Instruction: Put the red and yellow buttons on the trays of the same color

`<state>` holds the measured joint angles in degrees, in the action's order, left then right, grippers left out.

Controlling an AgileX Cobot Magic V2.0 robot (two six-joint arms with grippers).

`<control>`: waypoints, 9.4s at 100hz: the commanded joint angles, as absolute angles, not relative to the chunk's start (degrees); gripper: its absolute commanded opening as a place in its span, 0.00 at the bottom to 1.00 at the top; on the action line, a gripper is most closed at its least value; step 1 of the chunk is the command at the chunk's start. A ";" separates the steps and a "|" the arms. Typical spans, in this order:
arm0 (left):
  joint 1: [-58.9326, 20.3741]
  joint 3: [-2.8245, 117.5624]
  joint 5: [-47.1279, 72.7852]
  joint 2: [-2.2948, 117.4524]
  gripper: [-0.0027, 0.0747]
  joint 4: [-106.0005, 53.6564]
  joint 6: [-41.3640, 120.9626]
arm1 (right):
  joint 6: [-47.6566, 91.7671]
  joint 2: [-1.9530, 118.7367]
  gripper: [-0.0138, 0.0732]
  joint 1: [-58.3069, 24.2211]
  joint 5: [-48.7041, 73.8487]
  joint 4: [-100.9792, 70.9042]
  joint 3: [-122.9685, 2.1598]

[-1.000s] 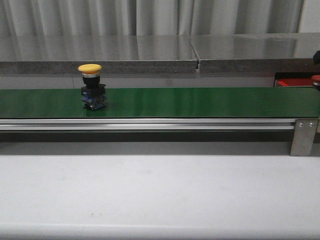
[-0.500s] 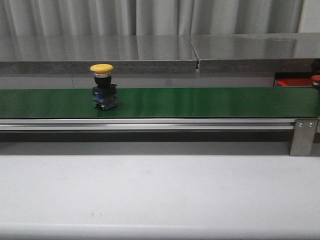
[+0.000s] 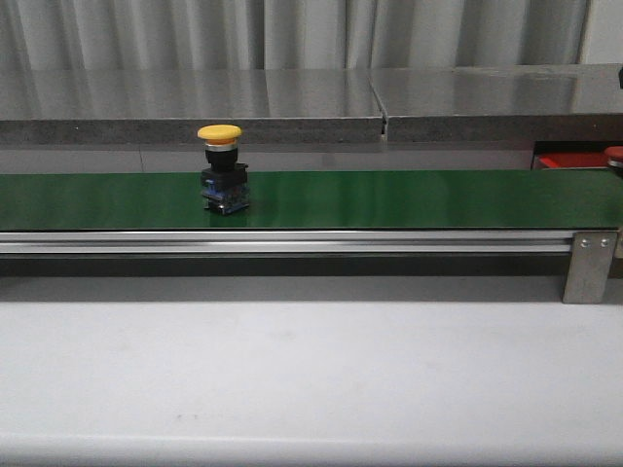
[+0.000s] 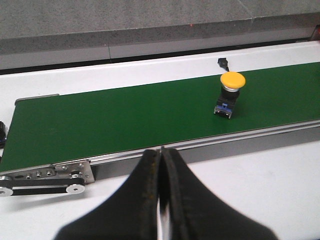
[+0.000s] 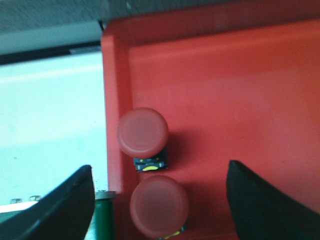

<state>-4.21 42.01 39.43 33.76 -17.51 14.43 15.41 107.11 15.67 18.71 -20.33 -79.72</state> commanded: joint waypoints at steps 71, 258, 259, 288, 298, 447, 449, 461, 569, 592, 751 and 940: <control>-4.66 43.65 35.63 33.83 0.01 -18.64 14.24 | 17.87 86.46 0.80 -0.82 30.73 -20.95 -72.89; -4.66 43.65 35.63 33.83 0.01 -18.64 14.24 | 30.90 108.79 0.15 -23.47 40.31 -23.40 -96.86; -4.66 43.65 35.63 33.83 0.01 -18.64 14.24 | 30.85 108.71 0.14 -23.47 40.31 -23.40 -96.86; -4.66 43.65 35.63 33.83 0.01 -18.64 14.24 | 28.55 101.60 0.13 -22.57 38.45 -23.40 -91.58; -4.66 43.65 35.63 33.83 0.01 -18.64 14.24 | 27.91 98.40 0.13 -21.40 36.77 -23.40 -88.09; -4.66 43.65 35.63 33.83 0.01 -18.64 14.24 | 25.65 84.50 0.13 21.87 19.53 -23.89 -54.73; -4.66 43.65 35.63 33.83 0.01 -18.64 14.24 | 25.65 85.02 0.13 21.87 19.39 -23.89 -54.73; -4.66 43.65 35.63 33.83 0.01 -18.64 14.24 | 25.65 88.02 0.13 21.87 19.39 -23.89 -54.73; -4.66 43.65 35.63 33.83 0.01 -18.64 14.24 | 25.65 87.98 0.74 21.87 20.59 -28.51 -54.73; -4.66 43.65 35.63 33.83 0.01 -18.64 14.24 | 25.71 81.12 0.73 20.63 23.12 -28.51 -54.73; -0.06 47.73 31.74 40.17 0.01 -17.99 8.88 | 25.71 34.38 0.02 5.72 24.84 -27.33 -34.58; 25.75 100.04 56.87 114.24 0.69 -14.26 -8.71 | 25.71 34.38 0.02 5.72 24.84 -27.33 -34.58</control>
<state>25.63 97.10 57.71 115.66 -13.22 -7.61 25.55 34.59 5.91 28.21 -27.05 -33.15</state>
